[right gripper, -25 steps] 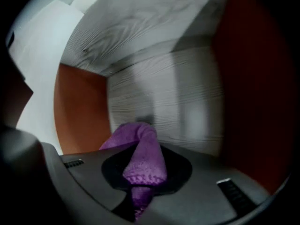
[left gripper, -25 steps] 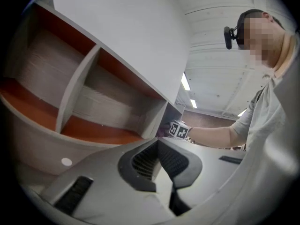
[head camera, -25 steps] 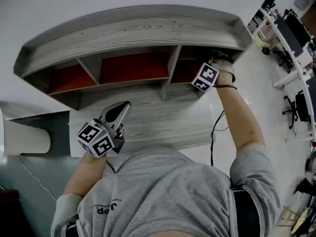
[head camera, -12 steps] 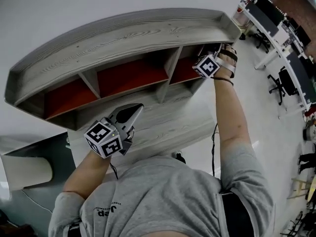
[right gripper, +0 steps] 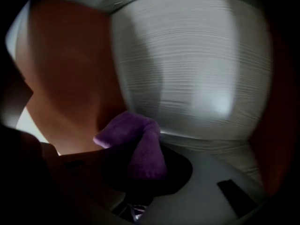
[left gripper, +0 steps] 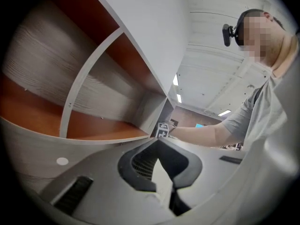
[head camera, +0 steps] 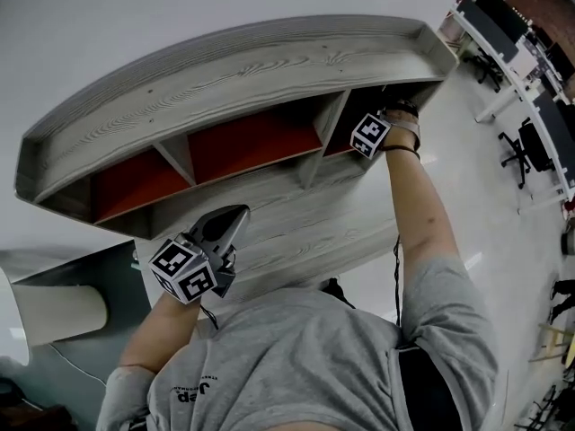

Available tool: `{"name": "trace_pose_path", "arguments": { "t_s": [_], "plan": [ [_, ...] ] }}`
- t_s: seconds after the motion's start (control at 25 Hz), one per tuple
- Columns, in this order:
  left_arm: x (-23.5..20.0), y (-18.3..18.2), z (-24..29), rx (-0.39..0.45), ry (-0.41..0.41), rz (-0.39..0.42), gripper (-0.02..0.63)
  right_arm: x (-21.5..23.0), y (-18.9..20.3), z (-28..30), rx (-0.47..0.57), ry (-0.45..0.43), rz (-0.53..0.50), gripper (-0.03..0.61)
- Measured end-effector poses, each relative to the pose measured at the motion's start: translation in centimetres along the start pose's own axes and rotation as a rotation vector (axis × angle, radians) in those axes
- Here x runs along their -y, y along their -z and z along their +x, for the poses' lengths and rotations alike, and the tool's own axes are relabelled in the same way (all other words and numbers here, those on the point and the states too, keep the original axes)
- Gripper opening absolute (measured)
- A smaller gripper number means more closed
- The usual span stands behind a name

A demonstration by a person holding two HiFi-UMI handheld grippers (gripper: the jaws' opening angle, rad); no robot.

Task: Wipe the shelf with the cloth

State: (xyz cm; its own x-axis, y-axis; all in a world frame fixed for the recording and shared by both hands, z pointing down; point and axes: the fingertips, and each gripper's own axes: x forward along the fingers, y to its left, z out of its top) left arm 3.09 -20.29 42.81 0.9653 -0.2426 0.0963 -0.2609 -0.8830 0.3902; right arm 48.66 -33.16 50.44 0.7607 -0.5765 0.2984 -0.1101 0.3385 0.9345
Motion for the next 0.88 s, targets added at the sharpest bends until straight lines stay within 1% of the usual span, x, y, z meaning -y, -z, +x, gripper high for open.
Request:
{"name": "trace_pose_path", "arguments": {
  "t_s": [0.08,0.12,0.24,0.32,0.36,0.4,0.48,0.56,0.64,0.68,0.8,0.88],
  "plan": [
    [0.0,-0.1,0.1,0.0,-0.008,-0.012,0.017,-3.9,0.0,0.3,-0.01,-0.103,-0.036,0.061],
    [0.0,-0.2,0.2,0.0,-0.007,-0.012,0.017,-4.8,0.1,0.3,-0.016,-0.129,-0.037,0.06],
    [0.1,-0.5,0.7,0.005,-0.002,-0.009,0.017,-5.2,0.0,0.5,-0.021,-0.156,-0.028,0.06],
    [0.2,-0.7,0.9,0.01,0.002,-0.009,0.017,-4.4,-0.2,-0.1,0.004,-0.153,0.005,0.061],
    [0.3,-0.7,1.0,0.012,0.007,-0.009,0.017,-3.4,-0.2,-0.9,0.033,-0.123,0.034,0.061],
    [0.5,-0.8,1.0,0.014,0.014,-0.008,0.017,-1.7,0.0,-2.1,0.071,-0.07,0.067,0.061],
    [0.7,-0.9,1.2,0.018,0.026,-0.01,0.017,2.7,1.1,-5.1,0.148,0.073,0.138,0.061],
    [0.8,-1.0,1.5,0.021,0.039,-0.012,0.017,7.4,3.1,-8.2,0.204,0.218,0.207,0.061],
    [1.1,-1.1,1.9,0.023,0.054,-0.013,0.017,11.2,5.7,-10.4,0.224,0.338,0.245,0.061],
    [1.3,-1.1,2.1,0.023,0.061,-0.015,0.017,12.5,6.8,-11.1,0.222,0.383,0.25,0.061],
    [1.8,-1.2,2.7,0.022,0.085,-0.007,0.017,14.1,8.2,-11.6,0.212,0.462,0.222,0.063],
    [2.0,-1.1,3.0,0.018,0.093,-0.012,0.017,14.0,8.0,-11.3,0.2,0.479,0.2,0.063]
  ]
}}
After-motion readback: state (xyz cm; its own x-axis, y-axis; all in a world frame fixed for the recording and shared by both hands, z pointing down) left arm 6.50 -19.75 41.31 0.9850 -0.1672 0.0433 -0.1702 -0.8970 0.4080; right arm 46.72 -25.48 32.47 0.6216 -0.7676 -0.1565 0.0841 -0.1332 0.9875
